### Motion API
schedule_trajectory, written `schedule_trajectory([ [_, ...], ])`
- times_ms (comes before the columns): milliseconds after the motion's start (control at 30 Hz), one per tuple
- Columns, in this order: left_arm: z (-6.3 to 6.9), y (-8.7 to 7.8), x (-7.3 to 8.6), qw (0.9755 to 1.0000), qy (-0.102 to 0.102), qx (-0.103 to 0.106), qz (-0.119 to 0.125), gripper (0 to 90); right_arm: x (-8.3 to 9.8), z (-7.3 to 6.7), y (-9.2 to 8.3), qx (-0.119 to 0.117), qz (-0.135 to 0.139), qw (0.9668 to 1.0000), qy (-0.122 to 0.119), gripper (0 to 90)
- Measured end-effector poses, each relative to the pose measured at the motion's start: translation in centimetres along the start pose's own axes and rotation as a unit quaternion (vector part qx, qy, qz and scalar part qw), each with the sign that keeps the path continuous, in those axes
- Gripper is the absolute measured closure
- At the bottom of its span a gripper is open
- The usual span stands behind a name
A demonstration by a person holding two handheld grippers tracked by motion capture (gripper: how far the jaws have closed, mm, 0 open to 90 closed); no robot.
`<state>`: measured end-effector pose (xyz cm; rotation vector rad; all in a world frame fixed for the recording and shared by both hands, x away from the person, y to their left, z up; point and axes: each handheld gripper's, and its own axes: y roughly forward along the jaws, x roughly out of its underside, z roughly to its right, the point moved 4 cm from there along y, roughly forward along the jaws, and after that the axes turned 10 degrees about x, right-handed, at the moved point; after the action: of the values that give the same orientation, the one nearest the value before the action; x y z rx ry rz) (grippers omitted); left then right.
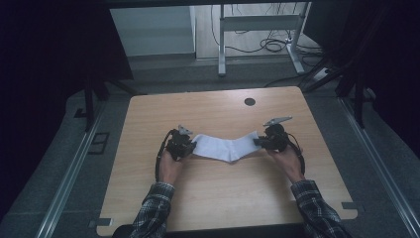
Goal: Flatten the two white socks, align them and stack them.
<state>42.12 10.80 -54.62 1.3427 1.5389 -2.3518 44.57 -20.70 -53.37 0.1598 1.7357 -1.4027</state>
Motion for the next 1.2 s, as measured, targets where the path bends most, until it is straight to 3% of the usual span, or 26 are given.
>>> schedule_trajectory([
  [333,-0.3,1.1,0.9,0.9998,-0.001,-0.006,-0.019,76.5,1.2,0.1,1.8,0.011,-0.014,0.9998,-0.005,72.1],
  [433,-0.4,1.1,0.9,0.9999,-0.008,-0.007,-0.009,73.4,1.2,0.3,1.8,0.014,-0.013,0.9998,-0.002,67.0],
  [567,-0.5,0.8,0.7,0.9998,-0.013,-0.014,0.008,62.9,1.1,0.3,1.6,0.025,-0.008,0.9996,-0.007,56.7],
  [833,-0.1,0.4,0.3,0.9994,-0.021,0.006,0.028,44.6,0.8,0.2,1.2,0.020,0.001,0.9998,-0.007,42.4],
  [1200,0.7,-0.4,0.1,0.9985,-0.020,0.034,0.039,32.0,0.5,-0.5,-0.2,0.018,0.014,0.9997,-0.012,33.6],
])
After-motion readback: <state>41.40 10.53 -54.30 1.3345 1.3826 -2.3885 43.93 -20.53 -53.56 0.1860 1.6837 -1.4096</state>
